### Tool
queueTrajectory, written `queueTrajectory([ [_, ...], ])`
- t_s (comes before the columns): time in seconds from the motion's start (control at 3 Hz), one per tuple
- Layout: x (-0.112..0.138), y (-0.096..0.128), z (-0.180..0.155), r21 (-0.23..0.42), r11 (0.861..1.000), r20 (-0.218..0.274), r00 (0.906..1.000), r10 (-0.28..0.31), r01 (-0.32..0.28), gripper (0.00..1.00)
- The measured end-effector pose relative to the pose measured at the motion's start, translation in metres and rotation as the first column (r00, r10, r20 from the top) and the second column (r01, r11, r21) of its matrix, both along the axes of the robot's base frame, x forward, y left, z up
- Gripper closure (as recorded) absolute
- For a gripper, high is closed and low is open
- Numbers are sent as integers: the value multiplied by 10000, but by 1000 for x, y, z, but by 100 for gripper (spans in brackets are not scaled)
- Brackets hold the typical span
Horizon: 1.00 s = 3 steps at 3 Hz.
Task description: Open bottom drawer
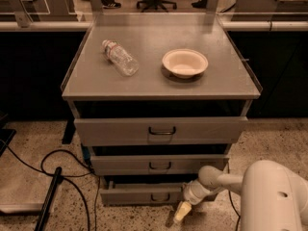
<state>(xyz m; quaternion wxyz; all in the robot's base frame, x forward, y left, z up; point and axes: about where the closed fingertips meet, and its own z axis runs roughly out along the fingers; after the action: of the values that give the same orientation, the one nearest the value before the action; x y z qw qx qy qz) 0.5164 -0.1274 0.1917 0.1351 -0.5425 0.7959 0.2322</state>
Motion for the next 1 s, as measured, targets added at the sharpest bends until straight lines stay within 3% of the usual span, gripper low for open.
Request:
queueTrajectory([
  [0.33, -40, 2, 31, 507, 9986, -644, 9977, 189, -156, 0],
  [0.67, -75, 4, 56, 780, 9964, -937, 9948, 394, -321, 0],
  [1.0, -84, 6, 57, 808, 9959, -1045, 9934, 480, -396, 0],
])
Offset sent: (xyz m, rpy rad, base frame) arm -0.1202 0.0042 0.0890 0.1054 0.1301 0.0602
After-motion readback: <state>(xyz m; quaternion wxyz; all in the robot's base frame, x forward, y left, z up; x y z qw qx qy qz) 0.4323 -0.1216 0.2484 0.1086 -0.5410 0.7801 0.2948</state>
